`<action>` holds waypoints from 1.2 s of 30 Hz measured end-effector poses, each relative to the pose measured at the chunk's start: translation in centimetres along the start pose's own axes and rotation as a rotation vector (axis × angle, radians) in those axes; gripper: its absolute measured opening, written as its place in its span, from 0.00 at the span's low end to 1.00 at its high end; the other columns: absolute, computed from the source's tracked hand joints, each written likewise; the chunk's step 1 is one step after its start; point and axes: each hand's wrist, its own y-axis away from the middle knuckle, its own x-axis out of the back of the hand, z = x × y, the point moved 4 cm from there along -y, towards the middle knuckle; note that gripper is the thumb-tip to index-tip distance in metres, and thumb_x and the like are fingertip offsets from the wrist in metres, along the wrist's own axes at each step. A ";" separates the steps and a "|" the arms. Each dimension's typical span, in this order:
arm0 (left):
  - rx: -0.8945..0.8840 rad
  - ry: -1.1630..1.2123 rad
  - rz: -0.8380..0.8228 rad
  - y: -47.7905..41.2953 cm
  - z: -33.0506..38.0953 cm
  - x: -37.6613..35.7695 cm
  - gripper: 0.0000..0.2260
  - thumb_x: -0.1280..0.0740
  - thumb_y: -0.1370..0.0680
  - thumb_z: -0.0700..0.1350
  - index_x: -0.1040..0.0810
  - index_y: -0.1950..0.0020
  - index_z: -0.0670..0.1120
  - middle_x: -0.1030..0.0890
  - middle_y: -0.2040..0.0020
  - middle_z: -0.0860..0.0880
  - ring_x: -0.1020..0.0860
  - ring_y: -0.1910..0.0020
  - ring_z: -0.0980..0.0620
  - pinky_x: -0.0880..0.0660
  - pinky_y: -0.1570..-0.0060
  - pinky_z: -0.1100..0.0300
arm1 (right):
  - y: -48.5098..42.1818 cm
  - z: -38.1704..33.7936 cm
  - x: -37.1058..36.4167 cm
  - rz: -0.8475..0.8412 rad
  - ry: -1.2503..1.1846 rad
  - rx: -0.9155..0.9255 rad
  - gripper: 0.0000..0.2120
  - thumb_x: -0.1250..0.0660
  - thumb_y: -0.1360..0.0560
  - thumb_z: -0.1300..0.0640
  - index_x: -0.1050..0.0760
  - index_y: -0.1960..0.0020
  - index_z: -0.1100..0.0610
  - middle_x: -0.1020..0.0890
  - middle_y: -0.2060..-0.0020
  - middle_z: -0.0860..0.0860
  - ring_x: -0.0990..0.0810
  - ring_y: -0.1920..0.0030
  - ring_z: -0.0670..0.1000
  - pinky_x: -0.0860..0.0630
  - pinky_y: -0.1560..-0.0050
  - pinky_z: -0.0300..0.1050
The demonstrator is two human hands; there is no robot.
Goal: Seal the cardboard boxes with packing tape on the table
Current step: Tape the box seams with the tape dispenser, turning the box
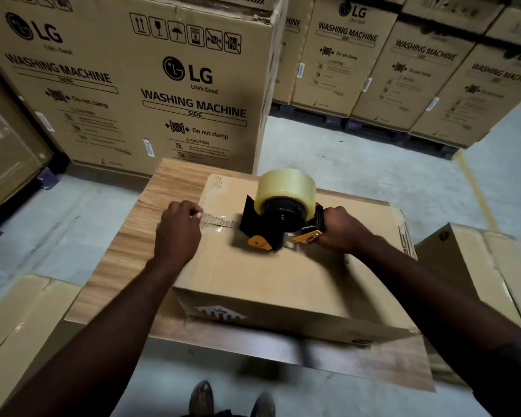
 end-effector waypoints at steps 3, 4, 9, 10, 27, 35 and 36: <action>-0.169 -0.295 -0.069 1.7 2.9 -0.9 0.19 0.37 0.22 0.39 0.26 0.31 0.51 0.29 0.29 0.46 0.32 0.30 0.44 0.38 0.33 0.44 | 0.0 -0.1 -0.5 0.020 -0.023 -0.023 0.29 0.40 0.37 0.33 0.22 0.50 0.54 0.16 0.51 0.57 0.20 0.47 0.62 0.26 0.55 0.48; -0.238 -0.300 -0.167 2.9 3.9 -1.9 0.22 0.39 0.20 0.41 0.30 0.26 0.49 0.35 0.23 0.45 0.38 0.24 0.44 0.43 0.28 0.44 | -0.1 0.0 -0.5 0.021 -0.025 -0.027 0.28 0.38 0.36 0.33 0.22 0.50 0.54 0.16 0.51 0.57 0.20 0.47 0.62 0.27 0.56 0.47; -0.425 -0.482 -0.472 6.3 6.0 -5.3 0.29 0.56 0.19 0.57 0.33 0.23 0.44 0.52 0.17 0.44 0.54 0.19 0.41 0.53 0.22 0.41 | 0.3 0.5 -0.8 0.023 -0.052 -0.074 0.12 0.28 0.26 0.44 0.24 0.56 0.51 0.16 0.51 0.58 0.20 0.48 0.62 0.31 0.59 0.45; -0.433 -0.494 -0.468 6.1 5.9 -5.3 0.31 0.57 0.19 0.57 0.33 0.23 0.44 0.51 0.17 0.44 0.53 0.19 0.40 0.52 0.22 0.41 | 0.3 0.6 -0.8 0.026 -0.060 -0.084 0.12 0.28 0.26 0.43 0.27 0.60 0.49 0.16 0.52 0.58 0.20 0.50 0.61 0.32 0.59 0.45; -0.203 -0.492 -0.383 7.6 8.8 -7.1 0.33 0.53 0.17 0.58 0.52 0.18 0.40 0.54 0.18 0.39 0.55 0.19 0.39 0.55 0.21 0.45 | 6.3 11.4 0.1 0.041 0.077 -0.249 0.16 0.30 0.28 0.47 0.20 0.49 0.58 0.16 0.51 0.62 0.19 0.48 0.65 0.29 0.58 0.46; -0.534 -0.374 -0.556 10.3 15.1 -11.8 0.33 0.55 0.20 0.60 0.55 0.17 0.48 0.55 0.17 0.43 0.57 0.19 0.42 0.53 0.21 0.47 | 7.4 10.8 0.6 0.061 0.071 -0.190 0.23 0.31 0.28 0.42 0.20 0.45 0.60 0.17 0.47 0.64 0.20 0.44 0.65 0.24 0.52 0.51; -0.532 -0.362 -0.550 10.2 14.8 -11.5 0.33 0.55 0.20 0.61 0.54 0.17 0.49 0.54 0.17 0.44 0.57 0.19 0.43 0.53 0.21 0.48 | 7.4 10.5 0.8 0.070 0.082 -0.152 0.25 0.35 0.30 0.39 0.19 0.47 0.60 0.17 0.48 0.63 0.20 0.45 0.65 0.25 0.53 0.50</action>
